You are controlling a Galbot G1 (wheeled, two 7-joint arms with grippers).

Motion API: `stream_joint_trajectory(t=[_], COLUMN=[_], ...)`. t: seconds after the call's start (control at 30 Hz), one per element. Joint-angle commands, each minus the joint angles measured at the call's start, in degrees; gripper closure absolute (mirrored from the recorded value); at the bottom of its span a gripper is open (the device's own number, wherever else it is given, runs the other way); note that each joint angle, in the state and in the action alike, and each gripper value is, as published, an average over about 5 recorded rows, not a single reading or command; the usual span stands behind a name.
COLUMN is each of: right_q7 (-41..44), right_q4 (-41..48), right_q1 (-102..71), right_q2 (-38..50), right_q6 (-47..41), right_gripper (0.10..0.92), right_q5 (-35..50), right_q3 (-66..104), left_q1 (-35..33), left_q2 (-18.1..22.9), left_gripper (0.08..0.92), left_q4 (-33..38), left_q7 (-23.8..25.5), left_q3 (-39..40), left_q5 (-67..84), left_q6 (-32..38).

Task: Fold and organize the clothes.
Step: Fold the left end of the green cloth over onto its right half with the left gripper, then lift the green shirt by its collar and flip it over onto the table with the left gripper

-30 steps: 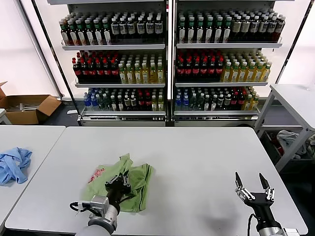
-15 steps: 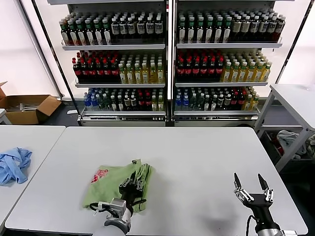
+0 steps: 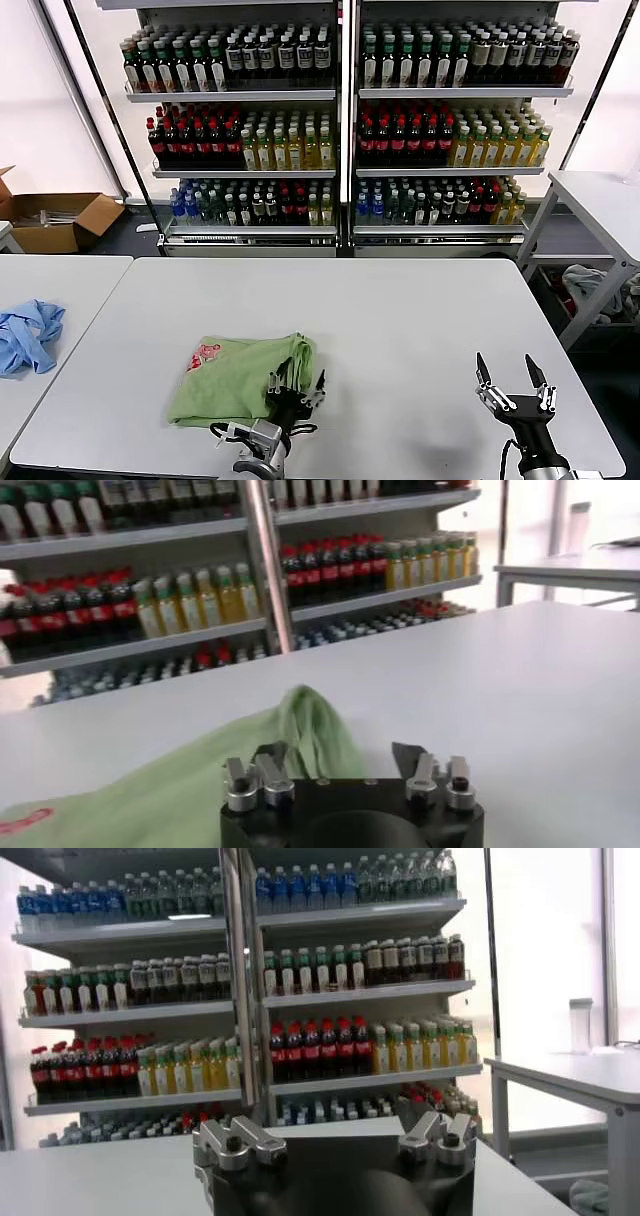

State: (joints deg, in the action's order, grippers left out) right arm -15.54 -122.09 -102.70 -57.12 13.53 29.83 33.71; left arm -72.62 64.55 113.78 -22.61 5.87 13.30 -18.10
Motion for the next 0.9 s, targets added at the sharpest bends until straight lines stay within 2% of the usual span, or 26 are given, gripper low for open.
stream_joint_trajectory(t=[0.03, 0.2, 0.3, 0.4, 0.53, 0.6, 0.77, 0.9], right_q7=[0.0, -0.1, -0.2, -0.3, -0.3, -0.3, -0.2, -0.2], right_q4=[-0.3, -0.5, -0.4, -0.5, -0.5, -0.4, -0.4, -0.7], right_q1=[-0.3, -0.5, -0.2, 0.4, 1.1, 1.2, 1.2, 1.0], right_q2=[0.0, 0.4, 0.7, 1.0, 0.9, 0.8, 0.7, 0.8], right_q6=[-0.1, -0.2, -0.3, -0.6, -0.8, -0.7, -0.7, -0.7], right_gripper=[0.203, 0.203, 0.203, 0.203, 0.203, 0.203, 0.203, 0.203], right_q5=[-0.3, -0.2, -0.1, 0.0, 0.2, 0.2, 0.1, 0.1], right_q3=[0.1, 0.7, 0.8, 0.9, 0.8, 0.5, 0.3, 0.6], left_q1=[0.3, -1.4, -2.1, -3.4, -6.8, -7.7, -7.9, -5.5], left_q2=[-0.3, -2.0, -4.3, -7.4, -11.3, -12.2, -12.2, -11.4], left_gripper=[0.28, 0.182, 0.178, 0.177, 0.177, 0.177, 0.177, 0.177], left_q4=[1.0, 9.9, 15.3, 16.6, 12.0, 8.3, -0.4, -5.7], left_q7=[1.8, 0.3, -1.3, -3.1, -3.4, -4.0, -4.5, -3.7], left_q3=[7.4, 3.3, -5.5, -16.7, -30.5, -33.7, -34.9, -34.4], left_q5=[-0.6, 2.2, 6.4, 10.0, 17.1, 20.6, 22.1, 23.1], left_q6=[2.3, 0.7, -1.3, -2.5, -4.1, -4.8, -4.4, -3.8])
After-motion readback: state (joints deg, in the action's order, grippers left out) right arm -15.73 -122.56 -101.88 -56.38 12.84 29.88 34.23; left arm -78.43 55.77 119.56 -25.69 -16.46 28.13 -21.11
